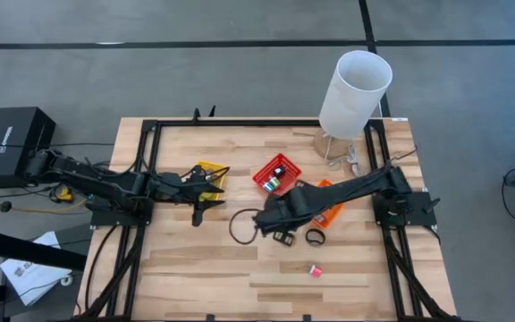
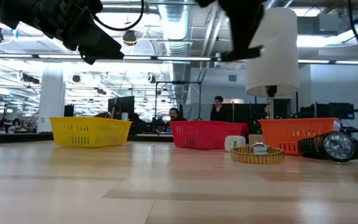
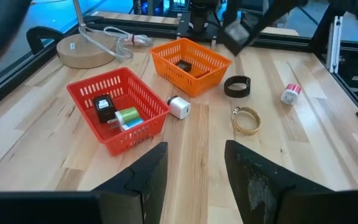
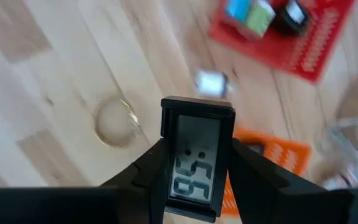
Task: Pick & Place Office items
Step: Put the black digital clock into the orange bin
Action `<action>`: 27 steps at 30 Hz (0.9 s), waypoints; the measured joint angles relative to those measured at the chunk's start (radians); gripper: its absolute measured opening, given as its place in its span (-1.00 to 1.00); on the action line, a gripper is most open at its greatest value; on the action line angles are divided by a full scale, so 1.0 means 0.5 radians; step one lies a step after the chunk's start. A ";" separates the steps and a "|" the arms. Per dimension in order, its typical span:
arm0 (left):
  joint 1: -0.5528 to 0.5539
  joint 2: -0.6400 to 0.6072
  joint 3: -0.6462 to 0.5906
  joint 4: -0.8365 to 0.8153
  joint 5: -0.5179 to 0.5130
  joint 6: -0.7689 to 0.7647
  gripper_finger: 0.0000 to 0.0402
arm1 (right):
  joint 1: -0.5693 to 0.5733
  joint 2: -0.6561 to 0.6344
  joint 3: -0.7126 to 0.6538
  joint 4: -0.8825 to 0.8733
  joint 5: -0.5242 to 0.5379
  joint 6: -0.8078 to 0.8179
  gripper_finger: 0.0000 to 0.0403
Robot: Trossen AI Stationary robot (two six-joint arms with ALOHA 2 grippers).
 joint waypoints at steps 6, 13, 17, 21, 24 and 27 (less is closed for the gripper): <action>-0.002 0.000 0.000 -0.002 0.001 -0.048 -0.24 | 0.016 -0.260 -0.516 -0.012 0.046 0.254 -0.36; -0.002 0.000 0.000 0.011 0.000 -0.053 -0.24 | -0.054 -0.554 -1.168 0.244 0.003 0.451 -0.35; -0.002 0.000 0.000 0.025 0.000 -0.053 -0.24 | -0.138 -0.673 -1.484 0.537 -0.005 0.427 -0.35; -0.002 -0.001 0.000 0.025 0.000 -0.053 -0.24 | -0.227 -0.714 -1.729 0.742 -0.012 0.369 -0.34; -0.002 0.000 0.000 0.029 0.000 -0.053 -0.24 | -0.283 -0.693 -1.806 0.813 -0.030 0.335 -0.31; -0.002 0.000 0.000 0.038 0.000 -0.053 -0.24 | -0.329 -0.694 -1.831 0.861 -0.064 0.287 -0.25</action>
